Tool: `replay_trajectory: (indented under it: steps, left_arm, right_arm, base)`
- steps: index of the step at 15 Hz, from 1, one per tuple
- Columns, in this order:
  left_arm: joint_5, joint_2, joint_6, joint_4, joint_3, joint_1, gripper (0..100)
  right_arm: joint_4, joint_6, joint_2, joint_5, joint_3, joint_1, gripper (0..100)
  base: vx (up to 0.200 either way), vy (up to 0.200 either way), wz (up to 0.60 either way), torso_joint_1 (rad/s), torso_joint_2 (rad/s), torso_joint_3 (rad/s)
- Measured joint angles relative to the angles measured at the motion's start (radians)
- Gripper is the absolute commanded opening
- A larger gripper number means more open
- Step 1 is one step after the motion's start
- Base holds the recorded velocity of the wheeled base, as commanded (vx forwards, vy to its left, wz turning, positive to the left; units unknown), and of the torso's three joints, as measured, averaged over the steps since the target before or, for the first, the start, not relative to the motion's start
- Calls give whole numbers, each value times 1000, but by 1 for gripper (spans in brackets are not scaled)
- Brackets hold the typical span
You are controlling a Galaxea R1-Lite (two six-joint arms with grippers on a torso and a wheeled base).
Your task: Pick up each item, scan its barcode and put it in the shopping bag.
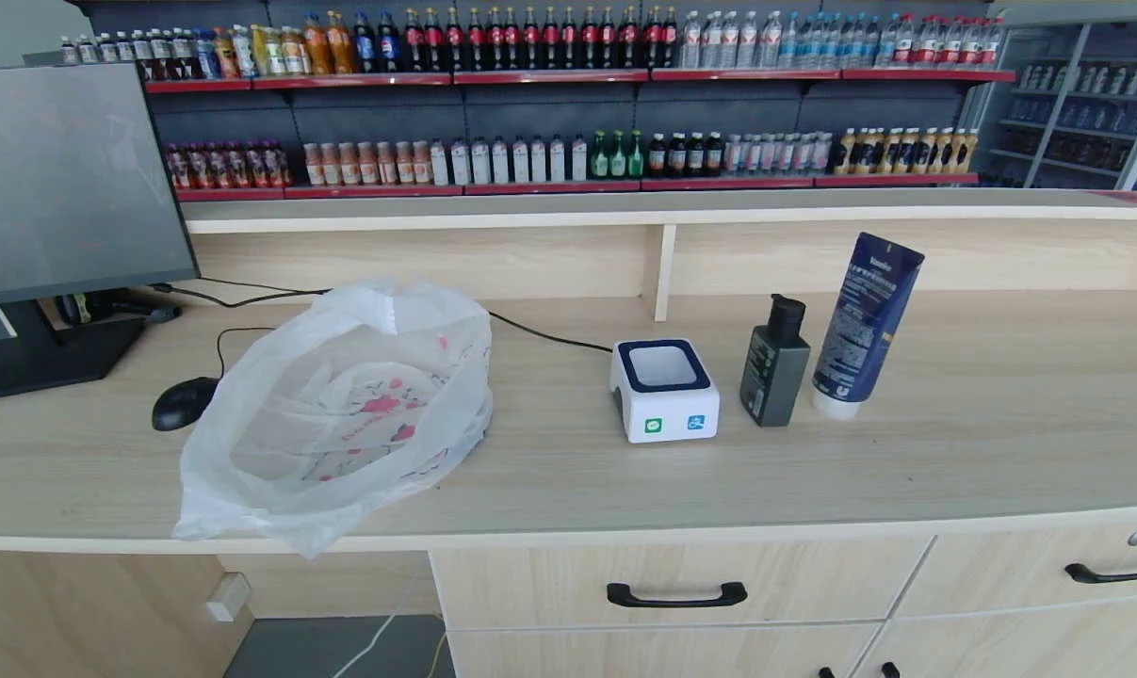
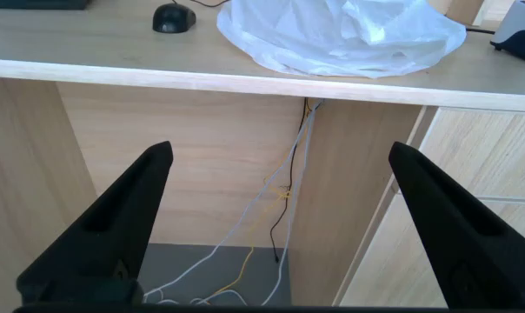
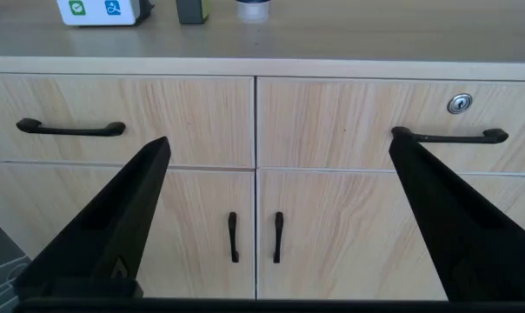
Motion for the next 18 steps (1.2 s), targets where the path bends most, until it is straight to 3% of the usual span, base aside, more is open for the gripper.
replay_trajectory:
  steps: [11,18]
  left_arm:
    - [-1,0,0,0,0,0,100]
    - [0,0,0,0,0,0,100]
  right_arm:
    - [-32,-27,0,2,-10,0,100]
    - [22,-30,247,77,-315,42,100]
  base:
    - [0,0,0,0,0,0]
    - [0,0,0,0,0,0]
